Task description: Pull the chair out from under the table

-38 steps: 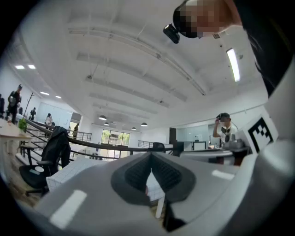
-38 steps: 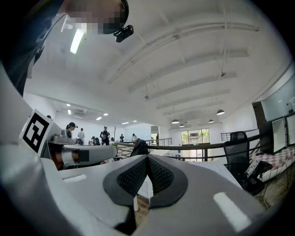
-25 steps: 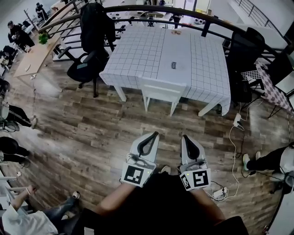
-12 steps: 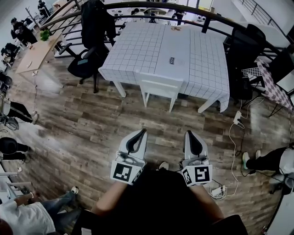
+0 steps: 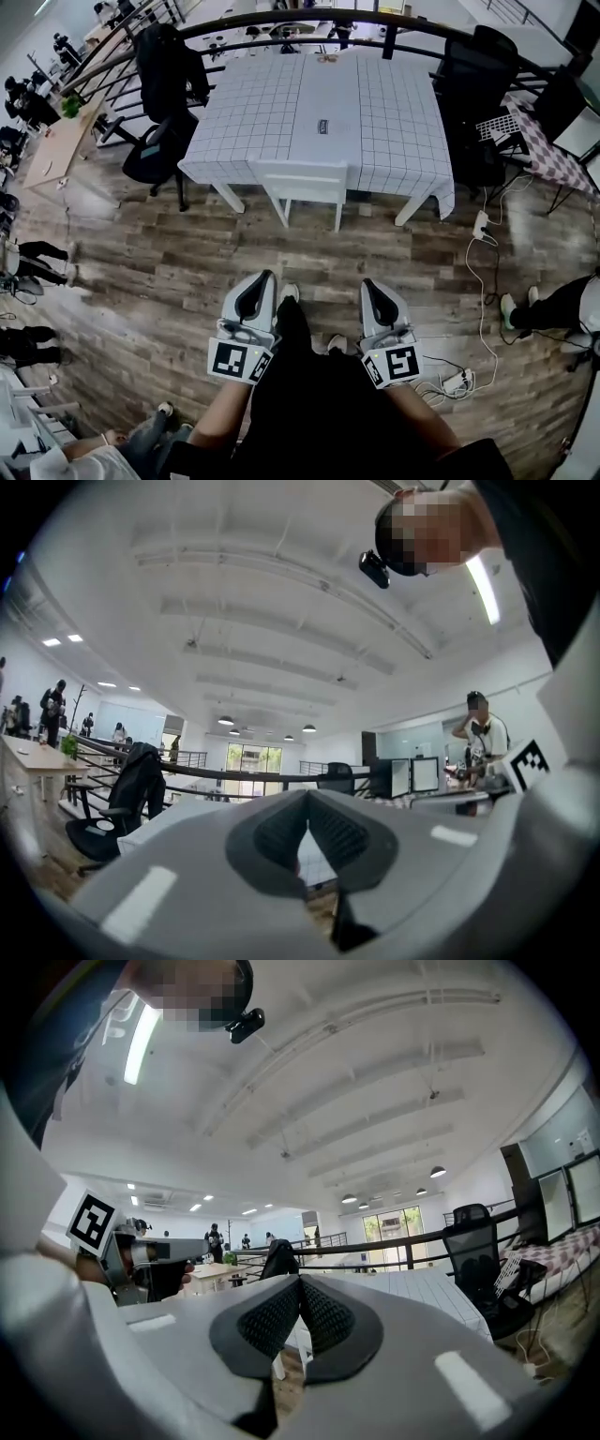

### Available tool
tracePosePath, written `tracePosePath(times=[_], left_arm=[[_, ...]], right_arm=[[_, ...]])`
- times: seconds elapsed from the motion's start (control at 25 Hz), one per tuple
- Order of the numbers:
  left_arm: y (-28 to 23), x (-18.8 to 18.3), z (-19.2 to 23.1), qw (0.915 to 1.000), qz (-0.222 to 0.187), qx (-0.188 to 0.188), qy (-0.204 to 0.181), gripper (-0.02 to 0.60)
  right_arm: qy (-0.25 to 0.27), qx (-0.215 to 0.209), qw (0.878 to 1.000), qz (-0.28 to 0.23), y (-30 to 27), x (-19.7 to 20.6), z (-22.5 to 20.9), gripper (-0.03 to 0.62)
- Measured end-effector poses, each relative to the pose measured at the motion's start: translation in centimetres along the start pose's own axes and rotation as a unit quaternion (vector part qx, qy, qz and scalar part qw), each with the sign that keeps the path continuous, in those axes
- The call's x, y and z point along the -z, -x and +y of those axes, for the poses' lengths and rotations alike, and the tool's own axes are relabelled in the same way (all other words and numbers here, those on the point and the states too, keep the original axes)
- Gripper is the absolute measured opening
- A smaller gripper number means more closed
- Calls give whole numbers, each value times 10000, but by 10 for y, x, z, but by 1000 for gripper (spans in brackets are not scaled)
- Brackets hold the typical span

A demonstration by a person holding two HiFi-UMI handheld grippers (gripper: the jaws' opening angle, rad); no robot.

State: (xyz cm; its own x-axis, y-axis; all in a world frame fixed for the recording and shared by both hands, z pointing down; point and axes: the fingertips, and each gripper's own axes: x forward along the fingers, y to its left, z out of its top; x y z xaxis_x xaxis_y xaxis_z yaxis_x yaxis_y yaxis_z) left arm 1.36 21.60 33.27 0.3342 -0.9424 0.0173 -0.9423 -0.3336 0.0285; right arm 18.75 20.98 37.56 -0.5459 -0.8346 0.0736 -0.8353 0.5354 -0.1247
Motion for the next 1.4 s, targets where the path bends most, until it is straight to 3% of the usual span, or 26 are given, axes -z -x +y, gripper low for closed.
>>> tracePosePath(times=[0.4, 0.68, 0.84, 1.12, 1.4], left_arm=[[-67, 40, 26, 9986, 31, 510, 110, 8], [-139, 51, 104, 9966, 279, 614, 464, 8], [-146, 49, 129, 9965, 202, 677, 455, 8], [-223, 22, 221, 9976, 204, 499, 444, 8], [-237, 42, 255, 9957, 383, 586, 610, 8]], right_arm=[[-93, 291, 9991, 291, -51, 34, -28, -5], [20, 257, 9985, 492, -162, 6, -29, -5], [103, 210, 9985, 495, -189, 3, -18, -5], [59, 256, 9968, 757, -303, -21, -27, -5], [74, 315, 9966, 758, -342, -18, -22, -5]])
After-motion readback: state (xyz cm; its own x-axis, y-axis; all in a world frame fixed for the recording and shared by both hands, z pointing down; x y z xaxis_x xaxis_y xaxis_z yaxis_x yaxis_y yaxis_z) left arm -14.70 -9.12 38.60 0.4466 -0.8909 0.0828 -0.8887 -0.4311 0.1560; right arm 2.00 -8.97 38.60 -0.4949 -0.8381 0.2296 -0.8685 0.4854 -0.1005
